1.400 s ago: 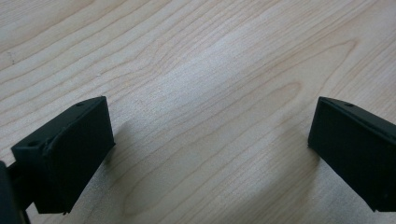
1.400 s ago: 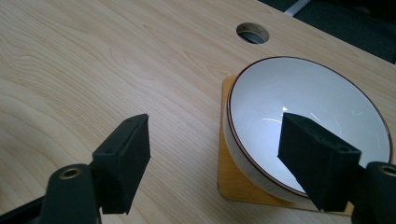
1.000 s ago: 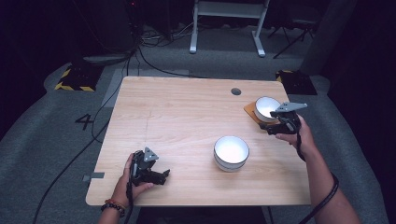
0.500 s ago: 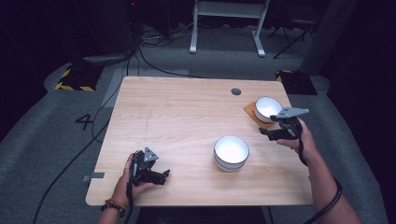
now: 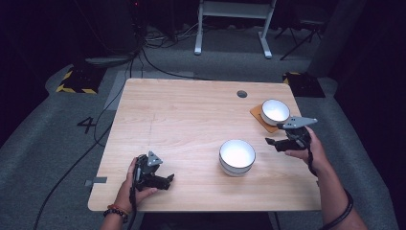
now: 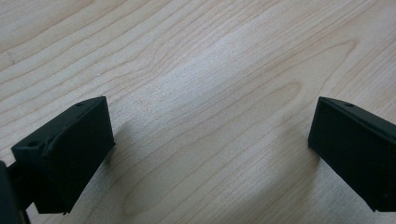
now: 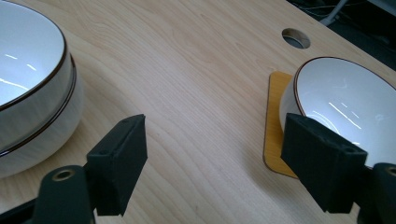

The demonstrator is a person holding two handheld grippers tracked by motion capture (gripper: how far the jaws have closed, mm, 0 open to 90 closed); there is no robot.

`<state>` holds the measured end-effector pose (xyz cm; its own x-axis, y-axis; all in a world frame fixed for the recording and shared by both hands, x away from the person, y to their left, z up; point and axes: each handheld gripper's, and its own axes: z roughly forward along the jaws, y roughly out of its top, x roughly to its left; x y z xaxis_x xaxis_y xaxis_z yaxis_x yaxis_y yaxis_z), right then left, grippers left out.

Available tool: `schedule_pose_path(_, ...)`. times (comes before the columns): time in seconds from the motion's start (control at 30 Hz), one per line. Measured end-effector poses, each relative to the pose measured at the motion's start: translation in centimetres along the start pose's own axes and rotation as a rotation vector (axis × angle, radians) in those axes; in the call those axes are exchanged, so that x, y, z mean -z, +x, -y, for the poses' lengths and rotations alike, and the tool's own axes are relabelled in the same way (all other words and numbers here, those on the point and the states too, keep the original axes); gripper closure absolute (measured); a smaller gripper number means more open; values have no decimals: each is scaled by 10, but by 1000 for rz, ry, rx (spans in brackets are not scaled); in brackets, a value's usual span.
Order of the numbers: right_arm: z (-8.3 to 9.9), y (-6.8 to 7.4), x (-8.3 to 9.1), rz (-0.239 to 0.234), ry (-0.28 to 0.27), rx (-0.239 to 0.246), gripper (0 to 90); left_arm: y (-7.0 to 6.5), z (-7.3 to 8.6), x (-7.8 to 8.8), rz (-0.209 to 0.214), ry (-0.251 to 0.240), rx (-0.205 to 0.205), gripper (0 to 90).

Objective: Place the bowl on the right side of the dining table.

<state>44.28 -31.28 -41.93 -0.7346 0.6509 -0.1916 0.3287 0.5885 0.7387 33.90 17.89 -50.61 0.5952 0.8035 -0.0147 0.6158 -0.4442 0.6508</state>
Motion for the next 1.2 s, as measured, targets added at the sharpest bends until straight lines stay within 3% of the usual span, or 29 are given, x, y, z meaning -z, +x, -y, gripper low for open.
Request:
schedule_pose_path(0.9, 13, 21, 20, 16, 21, 61, 212, 0, 0, 0, 1, -1, 3, 3)
schedule_pose_path(1.2, 25, 27, 22, 25, 40, 74, 207, 0, 0, 0, 1, -1, 3, 3)
